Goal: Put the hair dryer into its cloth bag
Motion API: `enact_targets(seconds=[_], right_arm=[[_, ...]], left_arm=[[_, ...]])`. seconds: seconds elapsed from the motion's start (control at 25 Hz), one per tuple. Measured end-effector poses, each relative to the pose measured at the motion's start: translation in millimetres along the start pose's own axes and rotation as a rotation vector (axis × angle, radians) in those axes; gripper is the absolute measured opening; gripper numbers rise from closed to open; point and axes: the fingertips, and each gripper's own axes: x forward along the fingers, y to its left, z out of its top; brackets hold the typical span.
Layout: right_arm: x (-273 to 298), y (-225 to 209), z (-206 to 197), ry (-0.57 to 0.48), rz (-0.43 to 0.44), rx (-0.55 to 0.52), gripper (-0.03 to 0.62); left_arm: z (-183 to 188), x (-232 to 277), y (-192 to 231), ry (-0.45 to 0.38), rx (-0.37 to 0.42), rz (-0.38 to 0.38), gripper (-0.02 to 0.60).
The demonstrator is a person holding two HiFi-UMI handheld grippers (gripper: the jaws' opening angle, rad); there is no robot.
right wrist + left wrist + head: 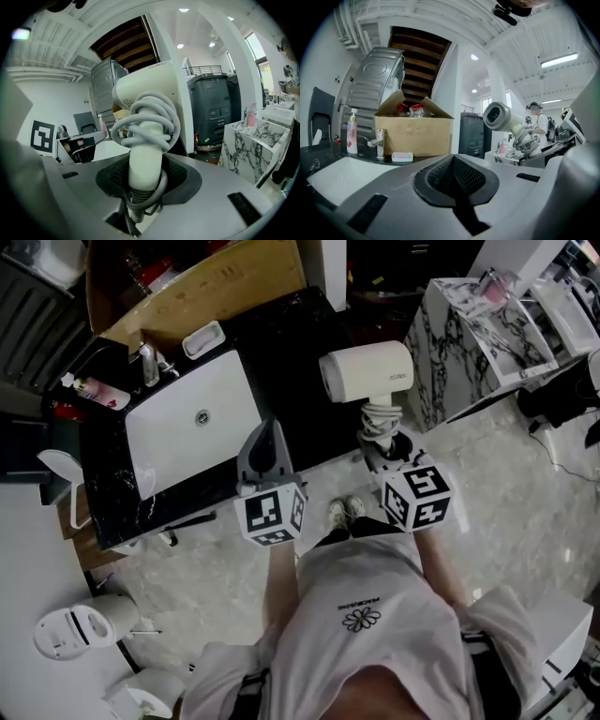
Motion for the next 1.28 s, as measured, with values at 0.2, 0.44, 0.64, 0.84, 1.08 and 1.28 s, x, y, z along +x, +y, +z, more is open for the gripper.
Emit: enact_targets(seconds=[0.2, 0.44, 0.64, 0.84, 1.08, 1.28], right_arm=[[5.2, -3.0, 0.8, 0.012, 0.009, -0.004, 0.144], [2.0, -13.3, -2.0, 0.018, -0.001, 0.043, 0.146], [-10.9, -27.3, -11.8, 0.032, -0.039, 0.075, 0.146], [-26.7, -36.8, -24.4, 0.045, -0.067, 0.086, 0.146], [-39.2, -46.8, -31.1, 0.048, -0.089, 0.09, 0.146], [-44.7, -49.6, -36.1, 0.056, -0.091, 0.088, 0.146]], left_arm=[[-0.1, 8.3, 4.2, 0.009, 0.019, 0.02, 0.015], [21.8, 25.8, -8.8, -0.041, 0.165, -0.102, 0.1], [10.7, 29.3, -61.8, 0.048, 0.444, -0.493, 0.256], [-68.6, 2.6, -91.0, 0.35, 0.704, -0.773, 0.222], [-133.4, -25.1, -103.7, 0.585, 0.847, -0.928, 0.164], [-151.2, -22.6, -100.3, 0.649, 0.921, -0.908, 0.086]])
